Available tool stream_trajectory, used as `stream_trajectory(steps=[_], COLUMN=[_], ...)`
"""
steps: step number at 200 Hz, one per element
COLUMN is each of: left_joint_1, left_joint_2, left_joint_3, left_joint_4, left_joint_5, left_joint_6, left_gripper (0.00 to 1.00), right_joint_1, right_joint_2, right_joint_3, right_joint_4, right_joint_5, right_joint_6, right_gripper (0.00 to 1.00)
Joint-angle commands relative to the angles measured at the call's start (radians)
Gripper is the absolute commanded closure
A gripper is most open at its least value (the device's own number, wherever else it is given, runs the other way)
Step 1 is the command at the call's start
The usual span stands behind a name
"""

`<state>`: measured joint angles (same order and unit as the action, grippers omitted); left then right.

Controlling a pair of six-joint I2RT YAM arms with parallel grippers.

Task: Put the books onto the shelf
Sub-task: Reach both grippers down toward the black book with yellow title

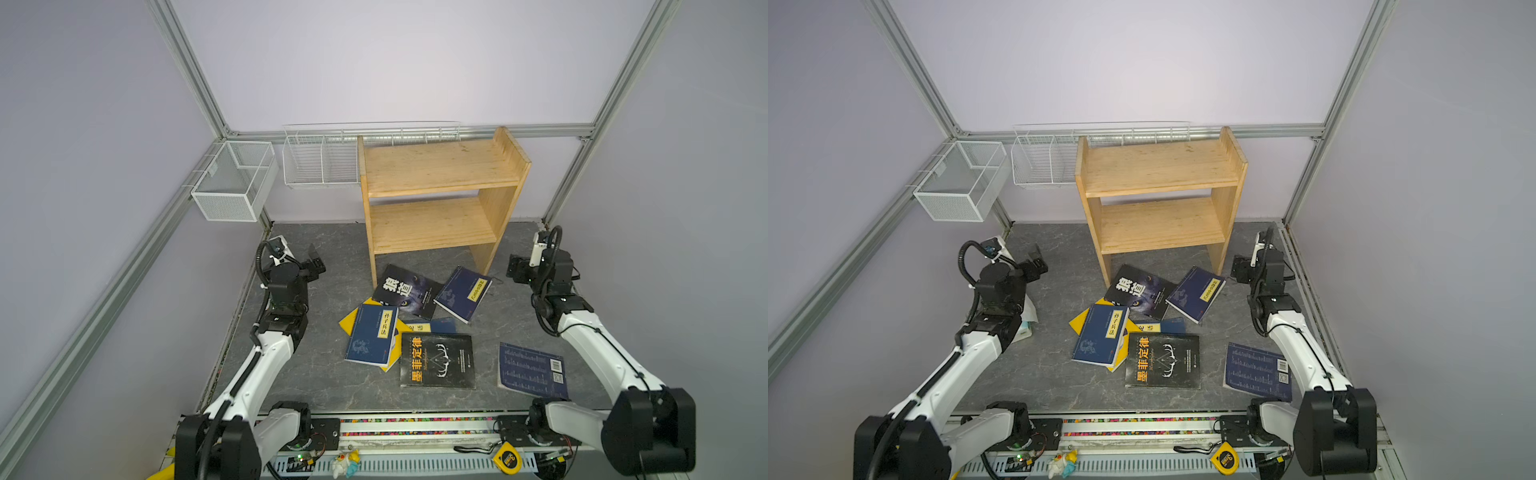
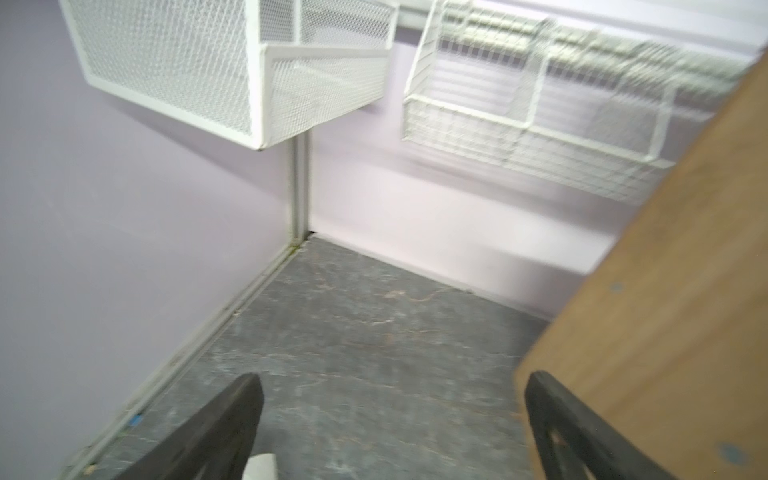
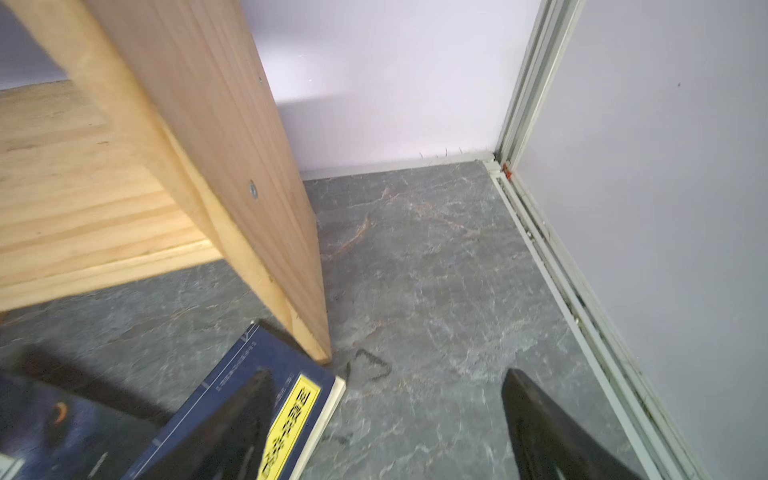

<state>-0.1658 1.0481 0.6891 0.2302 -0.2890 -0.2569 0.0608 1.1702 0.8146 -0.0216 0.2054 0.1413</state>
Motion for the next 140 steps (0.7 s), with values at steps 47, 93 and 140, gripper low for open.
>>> stream_trajectory(steps=[47, 93, 140], left_joint_1=[-0.311, -0.622, -0.730], left_joint_2=[-0.162, -0.145, -0.129], left_joint_3=[-0.173, -0.178, -0.200], left_joint_4=[-0.270, -0.270, -0.136], left_joint_5=[0.246, 0.124, 0.091], left_joint_6=[-0.660, -0.872, -0.865], left_gripper=[0.01, 0.01, 0.01], right_joint_1=[0.134, 0.436, 0.701], right_joint_2=[-0.292, -0.389, -0.358], right_joint_3=[-0.144, -0.144, -0.146], right_joint_4=[-0.382, -0.400, -0.357], right_joint_5=[-0.316, -0.268, -0.098], right_joint_6=[0.412, 0.528, 0.619], right_gripper=[0.12, 0.12, 0.12])
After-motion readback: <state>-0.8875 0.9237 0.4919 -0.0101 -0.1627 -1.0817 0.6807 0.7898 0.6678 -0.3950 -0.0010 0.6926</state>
